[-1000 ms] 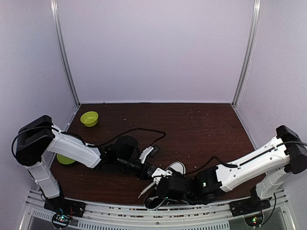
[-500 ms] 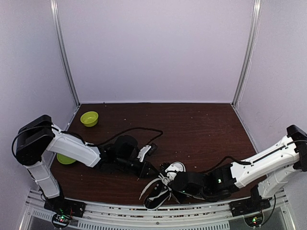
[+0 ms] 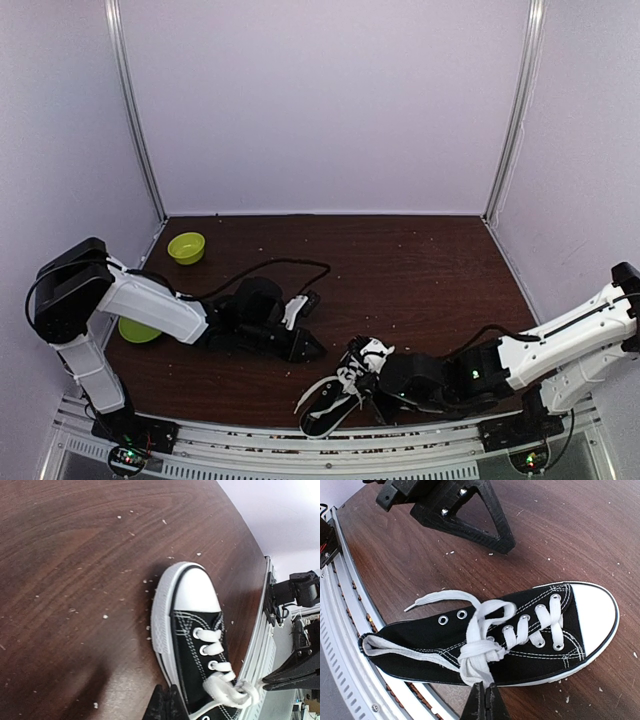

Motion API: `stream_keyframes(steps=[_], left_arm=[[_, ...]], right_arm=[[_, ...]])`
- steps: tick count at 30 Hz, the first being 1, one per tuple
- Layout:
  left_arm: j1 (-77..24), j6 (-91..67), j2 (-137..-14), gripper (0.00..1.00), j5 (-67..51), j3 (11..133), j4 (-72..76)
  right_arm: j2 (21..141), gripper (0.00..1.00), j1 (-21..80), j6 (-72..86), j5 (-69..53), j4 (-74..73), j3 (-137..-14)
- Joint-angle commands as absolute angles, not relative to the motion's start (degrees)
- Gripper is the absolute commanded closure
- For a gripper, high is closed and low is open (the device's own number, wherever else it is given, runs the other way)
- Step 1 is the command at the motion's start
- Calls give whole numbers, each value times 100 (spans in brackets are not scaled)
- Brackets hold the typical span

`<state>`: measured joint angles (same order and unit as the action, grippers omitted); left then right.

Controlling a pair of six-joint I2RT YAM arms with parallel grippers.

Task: Tie the shoes

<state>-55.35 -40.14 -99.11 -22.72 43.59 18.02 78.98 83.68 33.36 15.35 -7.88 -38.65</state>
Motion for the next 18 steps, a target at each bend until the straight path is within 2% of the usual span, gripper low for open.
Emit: stream_keyframes(steps=[1, 7, 10, 11, 15, 18], left_arm=[[-5391, -4013, -9949, 100, -2039, 4300, 1799], [-5335, -3991, -10018, 100, -2044, 4286, 1849], [-5342, -3838, -9971, 100, -2632, 4155, 2524], [-5350, -3762, -9930, 96, -2872, 4075, 2837], [-5402, -3427, -9808, 64, -3726, 3872, 3577], [-5435, -3260, -9891, 50, -4141, 3799, 3842]], right_arm=[[7804, 100, 8341, 3539, 1362, -772, -3697], [7866, 100, 8343, 3616, 1220, -681, -3586], [7838, 100, 8342, 3615, 1267, -634, -3594], [7820, 100, 8341, 3613, 1289, -620, -3598], [7781, 100, 8308, 3605, 1282, -542, -3606], [7778, 100, 8294, 3610, 1246, -510, -3598]])
